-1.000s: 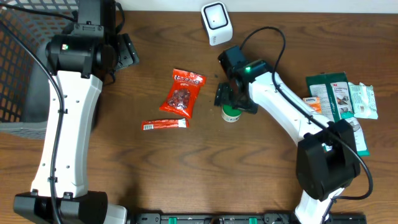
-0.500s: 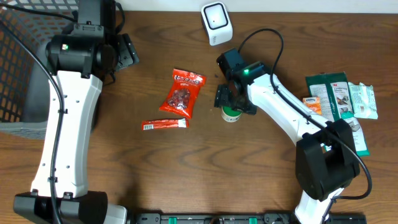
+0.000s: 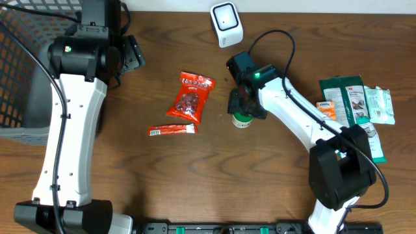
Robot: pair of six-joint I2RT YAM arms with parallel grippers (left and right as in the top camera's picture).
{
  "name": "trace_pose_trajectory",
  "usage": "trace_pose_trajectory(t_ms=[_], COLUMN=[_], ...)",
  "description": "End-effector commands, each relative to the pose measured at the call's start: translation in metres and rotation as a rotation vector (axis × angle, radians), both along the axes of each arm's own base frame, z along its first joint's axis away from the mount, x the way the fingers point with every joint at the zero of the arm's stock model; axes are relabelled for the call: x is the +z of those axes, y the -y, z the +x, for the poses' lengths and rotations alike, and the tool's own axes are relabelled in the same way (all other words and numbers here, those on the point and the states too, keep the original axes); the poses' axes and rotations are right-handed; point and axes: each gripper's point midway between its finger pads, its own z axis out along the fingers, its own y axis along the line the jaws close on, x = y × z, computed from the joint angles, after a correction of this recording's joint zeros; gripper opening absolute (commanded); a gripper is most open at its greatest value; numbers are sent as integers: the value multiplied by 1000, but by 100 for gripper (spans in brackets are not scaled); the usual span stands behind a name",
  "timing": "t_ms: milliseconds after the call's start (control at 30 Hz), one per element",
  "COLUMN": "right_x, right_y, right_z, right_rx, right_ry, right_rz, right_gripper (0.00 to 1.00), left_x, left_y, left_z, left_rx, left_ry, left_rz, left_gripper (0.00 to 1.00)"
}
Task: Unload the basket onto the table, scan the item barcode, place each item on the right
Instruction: 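Lift the right gripper from the jar toward the scanner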
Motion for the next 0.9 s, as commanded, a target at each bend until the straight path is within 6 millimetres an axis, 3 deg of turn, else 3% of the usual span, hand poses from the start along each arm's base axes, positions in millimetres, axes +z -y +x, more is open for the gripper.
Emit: trace_pose_trajectory(t_ms=[0,133,333,567,633,700,867], right_x=[5,5,13,59,76,88,94], right_y=[7,7,7,-1,-11,-24,-29], right_z=[1,1,8,20,21,20,18], right_rx=[157,237,270,301,296,296,304], right_ry=[29,34,58,137,165,188,195], right_rz=[-59,-78,-76,-36,29,111,140], right_gripper=[65,66,76,91,99,99,99], left_x=[9,9,9,9,9,9,9], left_y=[-3,-3,-3,-3,-3,-3,-3], left_z=[-3,-3,-3,-3,-3,-3,-3], left_rx=[2,2,2,2,3,3,2], left_ry=[22,22,22,23,22,22,23], left_rz=[9,9,9,9,9,9,9], left_gripper=[84,84,84,84,84,84,84])
